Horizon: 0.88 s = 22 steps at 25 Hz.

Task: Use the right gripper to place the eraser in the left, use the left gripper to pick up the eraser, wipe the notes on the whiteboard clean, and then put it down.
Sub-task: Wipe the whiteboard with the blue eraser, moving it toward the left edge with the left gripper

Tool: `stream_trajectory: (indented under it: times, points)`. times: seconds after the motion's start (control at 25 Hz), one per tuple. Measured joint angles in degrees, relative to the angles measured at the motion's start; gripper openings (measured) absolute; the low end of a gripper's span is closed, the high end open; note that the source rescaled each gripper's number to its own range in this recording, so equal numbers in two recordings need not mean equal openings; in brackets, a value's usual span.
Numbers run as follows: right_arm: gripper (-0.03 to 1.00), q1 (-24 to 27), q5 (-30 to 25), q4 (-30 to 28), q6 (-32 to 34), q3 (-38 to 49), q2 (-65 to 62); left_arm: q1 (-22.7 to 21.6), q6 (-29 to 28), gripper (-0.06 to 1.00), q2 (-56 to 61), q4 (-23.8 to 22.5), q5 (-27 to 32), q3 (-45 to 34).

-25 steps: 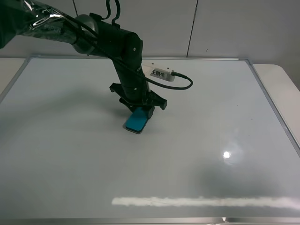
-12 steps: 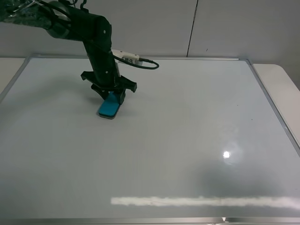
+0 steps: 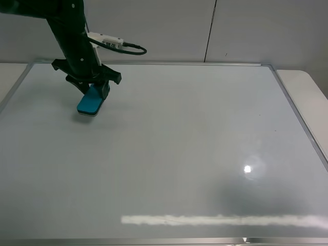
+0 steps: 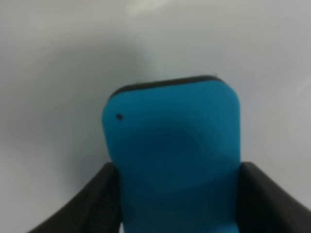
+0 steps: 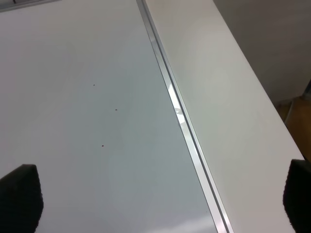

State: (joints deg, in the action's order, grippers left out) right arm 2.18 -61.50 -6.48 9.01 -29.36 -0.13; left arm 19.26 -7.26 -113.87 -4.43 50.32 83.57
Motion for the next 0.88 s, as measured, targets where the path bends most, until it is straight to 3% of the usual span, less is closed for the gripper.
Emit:
stream_trajectory:
  times: [0.2, 0.48, 0.88]
  points:
    - [1.00, 0.0, 0.0, 0.0, 0.0, 0.0, 0.0, -3.1, -0.1, 0.02, 6.4, 0.1, -2.7, -9.8]
    - [1.00, 0.0, 0.0, 0.0, 0.0, 0.0, 0.0, -9.1, -1.6, 0.02, 13.1, 4.4, -11.3, -23.8]
    - [1.00, 0.0, 0.0, 0.0, 0.0, 0.0, 0.0, -11.1, -1.7, 0.02, 13.8, 4.4, -14.4, -28.2]
